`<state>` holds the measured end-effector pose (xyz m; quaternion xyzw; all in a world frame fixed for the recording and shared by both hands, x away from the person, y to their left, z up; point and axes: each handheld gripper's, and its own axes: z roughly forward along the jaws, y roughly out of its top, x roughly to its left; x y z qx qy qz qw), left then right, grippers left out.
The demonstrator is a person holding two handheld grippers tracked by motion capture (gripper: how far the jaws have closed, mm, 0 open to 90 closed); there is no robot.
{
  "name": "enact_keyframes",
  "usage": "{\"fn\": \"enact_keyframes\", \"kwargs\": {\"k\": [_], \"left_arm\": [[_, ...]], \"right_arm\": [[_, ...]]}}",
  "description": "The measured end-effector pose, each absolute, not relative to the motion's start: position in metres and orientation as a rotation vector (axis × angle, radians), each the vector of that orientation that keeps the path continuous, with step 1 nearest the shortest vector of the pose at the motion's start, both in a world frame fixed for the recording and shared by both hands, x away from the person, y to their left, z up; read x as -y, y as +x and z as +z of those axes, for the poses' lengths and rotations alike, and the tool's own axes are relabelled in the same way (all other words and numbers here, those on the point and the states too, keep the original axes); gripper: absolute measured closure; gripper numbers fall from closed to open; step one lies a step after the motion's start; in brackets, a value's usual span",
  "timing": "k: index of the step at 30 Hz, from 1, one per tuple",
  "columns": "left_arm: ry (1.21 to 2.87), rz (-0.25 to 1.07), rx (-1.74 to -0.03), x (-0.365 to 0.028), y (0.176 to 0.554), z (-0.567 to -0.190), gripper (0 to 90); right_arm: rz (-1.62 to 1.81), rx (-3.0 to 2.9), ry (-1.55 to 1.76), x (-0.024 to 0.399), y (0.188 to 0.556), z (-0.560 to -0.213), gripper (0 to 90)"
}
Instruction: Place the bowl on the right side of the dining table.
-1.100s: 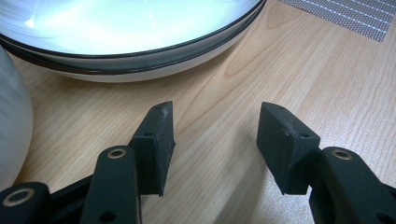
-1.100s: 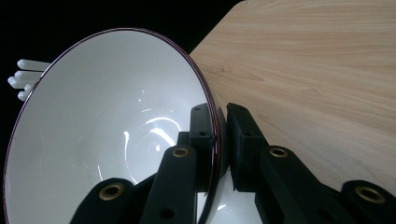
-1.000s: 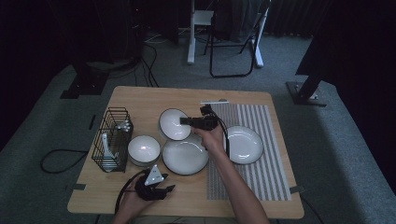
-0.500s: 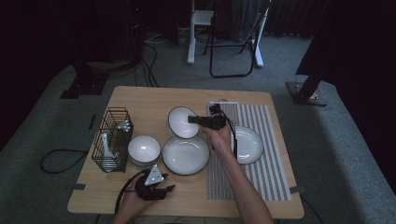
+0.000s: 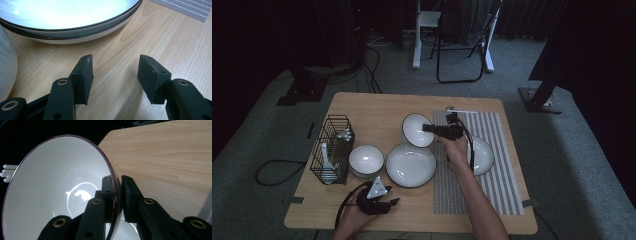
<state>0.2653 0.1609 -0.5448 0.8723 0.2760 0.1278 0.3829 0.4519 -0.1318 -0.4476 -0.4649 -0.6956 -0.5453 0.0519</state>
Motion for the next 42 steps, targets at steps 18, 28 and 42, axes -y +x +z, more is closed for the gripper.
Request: {"fn": "enact_keyframes", "kwargs": {"k": [18, 28, 42], "left_arm": [[2.224, 0.327, -0.704, -0.161, 0.265, -0.545, 47.2], [2.22, 0.325, -0.708, -0.161, 0.265, -0.545, 47.1], [2.225, 0.324, -0.705, -0.161, 0.265, -0.545, 47.1]], "right_arm": [[-1.664, 2.065, -1.509, 0.163, 0.451, -0.458, 81.9], [-1.688, 1.99, -1.568, 0.184, 0.45, -0.468, 81.8], [-1.702, 1.927, -1.653, 0.217, 0.446, -0.478, 81.9]]}}
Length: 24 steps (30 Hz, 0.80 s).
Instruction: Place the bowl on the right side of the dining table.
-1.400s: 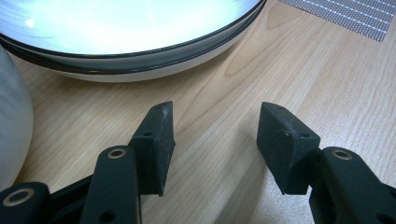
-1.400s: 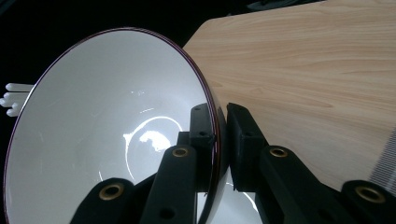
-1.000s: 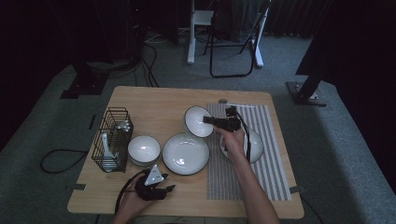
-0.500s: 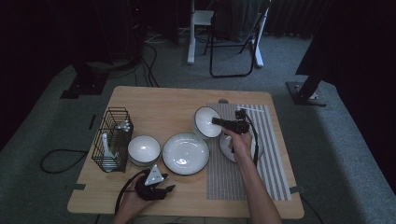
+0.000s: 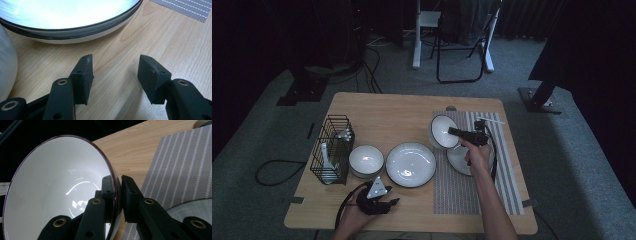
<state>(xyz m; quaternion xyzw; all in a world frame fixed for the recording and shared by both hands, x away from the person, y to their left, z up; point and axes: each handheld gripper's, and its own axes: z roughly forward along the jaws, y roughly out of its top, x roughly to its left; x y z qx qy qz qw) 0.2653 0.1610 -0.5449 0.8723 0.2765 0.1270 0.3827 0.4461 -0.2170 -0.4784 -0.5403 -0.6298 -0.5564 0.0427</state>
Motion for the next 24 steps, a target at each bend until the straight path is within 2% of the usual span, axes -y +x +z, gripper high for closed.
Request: {"fn": "enact_keyframes", "kwargs": {"k": [24], "left_arm": [[2.225, 0.324, -0.705, -0.161, 0.265, -0.545, 47.0]], "right_arm": [[-1.687, 1.931, -1.744, 0.251, 0.438, -0.483, 81.8]]}}
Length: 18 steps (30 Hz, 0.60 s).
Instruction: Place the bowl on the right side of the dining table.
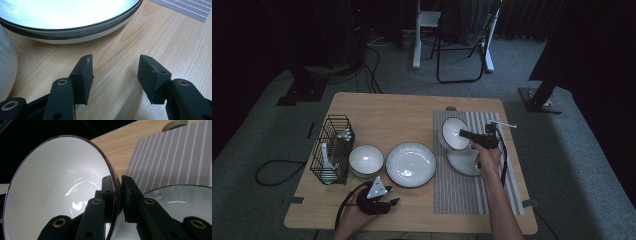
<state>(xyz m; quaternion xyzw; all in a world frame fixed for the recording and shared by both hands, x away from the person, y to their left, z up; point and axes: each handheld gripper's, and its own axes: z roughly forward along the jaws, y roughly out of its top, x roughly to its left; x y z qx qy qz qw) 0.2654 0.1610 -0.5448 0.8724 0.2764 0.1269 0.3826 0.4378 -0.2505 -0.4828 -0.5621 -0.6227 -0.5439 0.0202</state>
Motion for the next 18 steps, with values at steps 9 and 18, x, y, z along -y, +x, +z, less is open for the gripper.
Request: {"fn": "enact_keyframes", "kwargs": {"k": [9, 18], "left_arm": [[2.225, 0.324, -0.705, -0.161, 0.265, -0.545, 47.0], [2.225, 0.324, -0.705, -0.161, 0.265, -0.545, 47.0]], "right_arm": [[-1.677, 1.935, -1.788, 0.265, 0.433, -0.484, 81.8], [-1.662, 1.93, -1.848, 0.282, 0.428, -0.488, 81.8]]}}
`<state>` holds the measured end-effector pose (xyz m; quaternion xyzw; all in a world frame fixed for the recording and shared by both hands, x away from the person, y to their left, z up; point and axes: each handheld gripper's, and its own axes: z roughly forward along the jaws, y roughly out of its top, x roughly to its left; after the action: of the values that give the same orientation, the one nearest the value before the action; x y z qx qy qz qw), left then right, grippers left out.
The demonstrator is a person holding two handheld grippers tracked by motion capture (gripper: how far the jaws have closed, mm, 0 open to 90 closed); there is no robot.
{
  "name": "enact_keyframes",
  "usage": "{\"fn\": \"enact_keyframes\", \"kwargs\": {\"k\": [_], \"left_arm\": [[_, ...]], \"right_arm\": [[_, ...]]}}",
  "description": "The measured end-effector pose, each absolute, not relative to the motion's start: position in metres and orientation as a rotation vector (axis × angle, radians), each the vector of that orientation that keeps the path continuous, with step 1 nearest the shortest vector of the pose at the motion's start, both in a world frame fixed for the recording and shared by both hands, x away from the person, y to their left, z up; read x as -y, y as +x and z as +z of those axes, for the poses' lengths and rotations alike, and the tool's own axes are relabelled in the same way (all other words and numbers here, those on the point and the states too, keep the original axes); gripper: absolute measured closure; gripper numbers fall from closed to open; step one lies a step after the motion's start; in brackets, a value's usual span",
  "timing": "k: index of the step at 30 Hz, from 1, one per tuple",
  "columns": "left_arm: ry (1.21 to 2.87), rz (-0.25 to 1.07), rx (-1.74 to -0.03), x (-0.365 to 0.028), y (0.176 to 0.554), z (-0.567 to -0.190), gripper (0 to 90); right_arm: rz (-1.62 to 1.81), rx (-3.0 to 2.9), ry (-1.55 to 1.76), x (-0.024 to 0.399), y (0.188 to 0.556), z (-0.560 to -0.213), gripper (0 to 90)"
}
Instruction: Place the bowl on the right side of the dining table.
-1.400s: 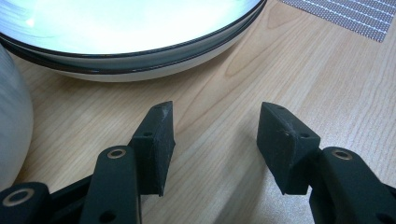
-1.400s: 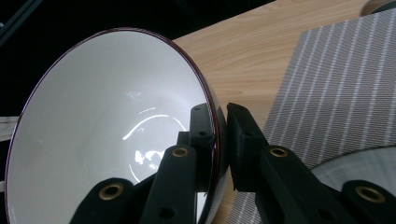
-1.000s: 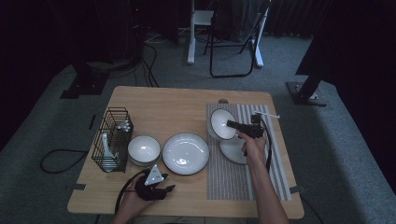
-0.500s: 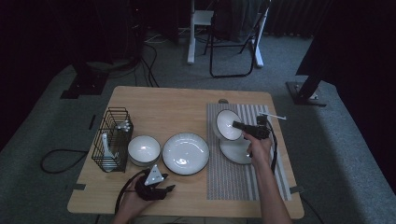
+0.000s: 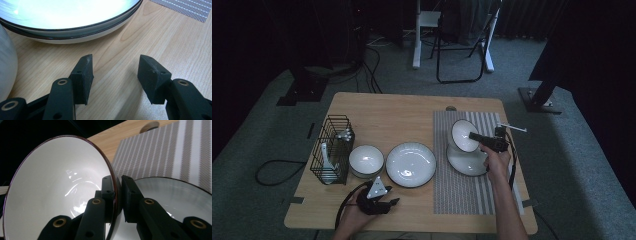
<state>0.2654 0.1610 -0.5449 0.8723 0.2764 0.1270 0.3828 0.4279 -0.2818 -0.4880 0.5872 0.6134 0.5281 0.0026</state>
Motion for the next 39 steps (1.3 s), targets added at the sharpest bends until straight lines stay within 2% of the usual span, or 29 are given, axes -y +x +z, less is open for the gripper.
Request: {"fn": "enact_keyframes", "kwargs": {"k": [21, 39], "left_arm": [[2.226, 0.323, -0.704, -0.161, 0.266, -0.545, 46.8], [2.227, 0.323, -0.701, -0.161, 0.266, -0.545, 46.7]], "right_arm": [[1.485, -1.871, 1.93, 0.32, 0.408, -0.505, 81.9], [1.38, -1.912, 1.962, 0.325, 0.399, -0.517, 81.8]]}}
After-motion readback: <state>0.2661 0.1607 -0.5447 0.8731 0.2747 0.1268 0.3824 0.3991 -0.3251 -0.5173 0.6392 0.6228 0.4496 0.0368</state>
